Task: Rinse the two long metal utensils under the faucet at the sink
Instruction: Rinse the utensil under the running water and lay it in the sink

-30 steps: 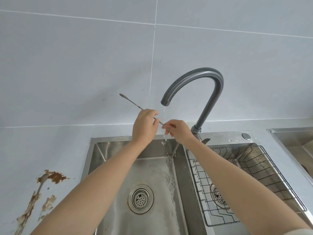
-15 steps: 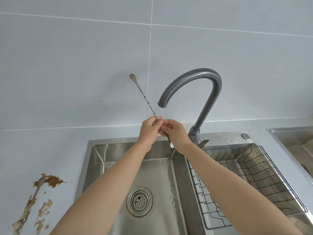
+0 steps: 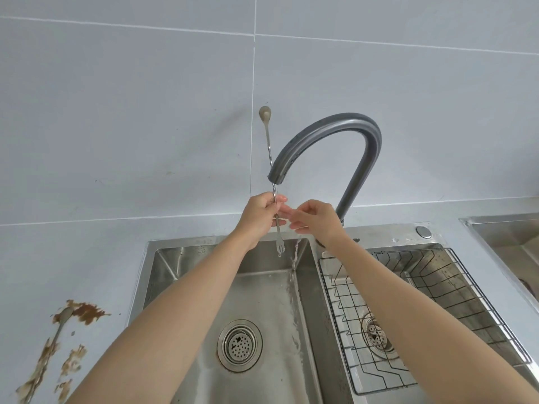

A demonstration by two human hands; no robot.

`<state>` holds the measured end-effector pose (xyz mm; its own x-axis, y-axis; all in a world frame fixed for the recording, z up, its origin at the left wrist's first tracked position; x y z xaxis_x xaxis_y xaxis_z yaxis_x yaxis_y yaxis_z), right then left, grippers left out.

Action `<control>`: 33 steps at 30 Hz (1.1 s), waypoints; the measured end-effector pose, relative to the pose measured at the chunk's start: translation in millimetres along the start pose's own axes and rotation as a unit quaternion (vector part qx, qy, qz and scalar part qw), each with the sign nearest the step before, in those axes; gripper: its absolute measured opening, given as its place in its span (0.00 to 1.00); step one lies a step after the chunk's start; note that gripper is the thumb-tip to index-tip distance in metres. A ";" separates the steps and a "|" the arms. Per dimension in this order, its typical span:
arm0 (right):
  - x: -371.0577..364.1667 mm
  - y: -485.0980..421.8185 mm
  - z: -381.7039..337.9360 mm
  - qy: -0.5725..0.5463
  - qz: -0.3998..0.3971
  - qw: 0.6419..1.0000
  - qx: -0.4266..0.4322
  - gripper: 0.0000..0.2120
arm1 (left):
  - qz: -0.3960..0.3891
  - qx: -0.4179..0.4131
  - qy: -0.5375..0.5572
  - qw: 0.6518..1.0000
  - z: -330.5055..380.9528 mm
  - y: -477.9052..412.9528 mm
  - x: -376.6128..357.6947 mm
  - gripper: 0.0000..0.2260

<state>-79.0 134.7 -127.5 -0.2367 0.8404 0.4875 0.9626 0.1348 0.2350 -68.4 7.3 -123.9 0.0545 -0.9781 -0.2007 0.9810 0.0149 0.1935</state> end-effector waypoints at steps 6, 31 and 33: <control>0.0 -5.3 -17.8 -0.054 -0.006 0.998 0.037 0.11 | -0.025 -0.021 -0.005 0.999 5.1 -1.4 -5.2 0.11; -50.3 10.3 -31.9 -0.124 0.011 0.992 0.013 0.10 | 0.015 0.030 -0.019 0.999 -11.4 33.8 37.9 0.07; -49.7 11.6 -31.4 -0.112 0.027 0.993 0.009 0.12 | 0.024 0.029 -0.027 0.999 -13.2 35.6 38.0 0.07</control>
<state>-60.2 78.1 -122.7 -0.1511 0.9420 0.2996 0.9758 0.0937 0.1974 -29.0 -26.6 -137.3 0.0898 -0.9864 -0.1379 0.9649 0.0519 0.2573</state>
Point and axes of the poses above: each hand's wrist, its own y-axis away from the middle knuckle, its own x-axis out of the back of the hand, z = x × y, the point moved 3 cm from there along -y, towards the middle knuckle, and after that the axes turned 15 degrees about y, right-handed, at the moved point
